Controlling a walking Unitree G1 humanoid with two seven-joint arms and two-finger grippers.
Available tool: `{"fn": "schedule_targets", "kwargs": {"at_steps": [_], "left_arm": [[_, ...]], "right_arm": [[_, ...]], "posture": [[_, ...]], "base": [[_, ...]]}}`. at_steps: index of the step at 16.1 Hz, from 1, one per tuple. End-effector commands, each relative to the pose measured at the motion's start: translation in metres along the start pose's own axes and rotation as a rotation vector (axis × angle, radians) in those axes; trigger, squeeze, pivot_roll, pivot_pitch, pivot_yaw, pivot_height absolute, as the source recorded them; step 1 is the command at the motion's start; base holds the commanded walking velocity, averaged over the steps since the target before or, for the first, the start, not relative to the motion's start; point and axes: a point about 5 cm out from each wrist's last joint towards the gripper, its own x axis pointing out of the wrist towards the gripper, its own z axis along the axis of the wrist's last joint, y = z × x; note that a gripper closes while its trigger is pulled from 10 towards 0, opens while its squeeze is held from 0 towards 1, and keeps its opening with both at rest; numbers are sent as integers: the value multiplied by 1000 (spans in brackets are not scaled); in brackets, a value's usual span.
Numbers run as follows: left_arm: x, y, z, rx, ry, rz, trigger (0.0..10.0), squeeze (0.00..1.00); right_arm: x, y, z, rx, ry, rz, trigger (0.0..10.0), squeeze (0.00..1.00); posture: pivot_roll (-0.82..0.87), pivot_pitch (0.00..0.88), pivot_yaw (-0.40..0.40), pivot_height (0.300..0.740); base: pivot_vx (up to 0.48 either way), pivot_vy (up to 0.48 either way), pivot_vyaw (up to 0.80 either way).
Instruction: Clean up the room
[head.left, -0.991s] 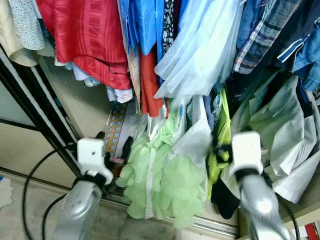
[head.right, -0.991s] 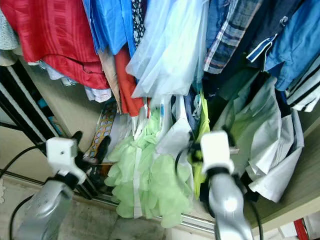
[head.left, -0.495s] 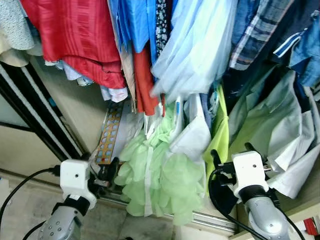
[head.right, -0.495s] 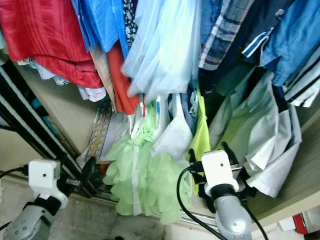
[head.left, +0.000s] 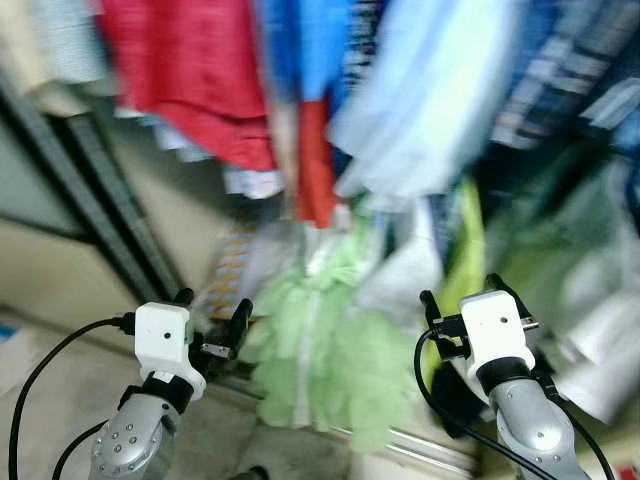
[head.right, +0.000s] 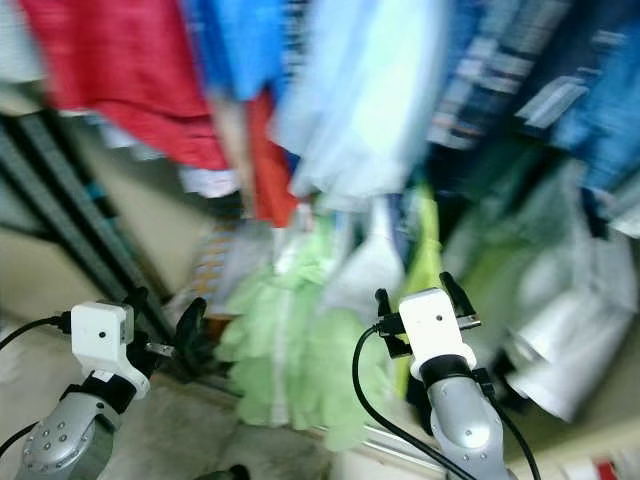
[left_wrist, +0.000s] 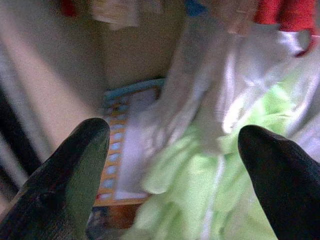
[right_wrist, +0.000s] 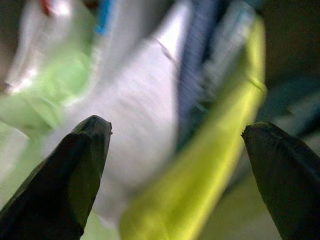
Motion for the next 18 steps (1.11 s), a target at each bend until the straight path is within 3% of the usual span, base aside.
{"fn": "schedule_targets", "kwargs": {"at_steps": [1,5,16,18], "left_arm": [[0,2,-5,5,26,11,10000,0],[10,-3,-2,11,6,-16,10000,0],[16,-7,-1,14,-7,-17,10000,0],[17,-6,-1,15,-12,-1,10000,0]], "right_arm": [[0,2,0,-4,-2,14,10000,0],[4,9,2,11,-7,36,10000,0],[8,12,3,14,-13,45,10000,0],[8,12,2,35,-13,46,10000,0]], "posture": [[-73,89,18,740],[-77,91,21,740],[-78,93,25,740],[-76,87,11,740]], "base": [[0,0,800],[0,0,800],[0,0,800],[0,0,0]]}}
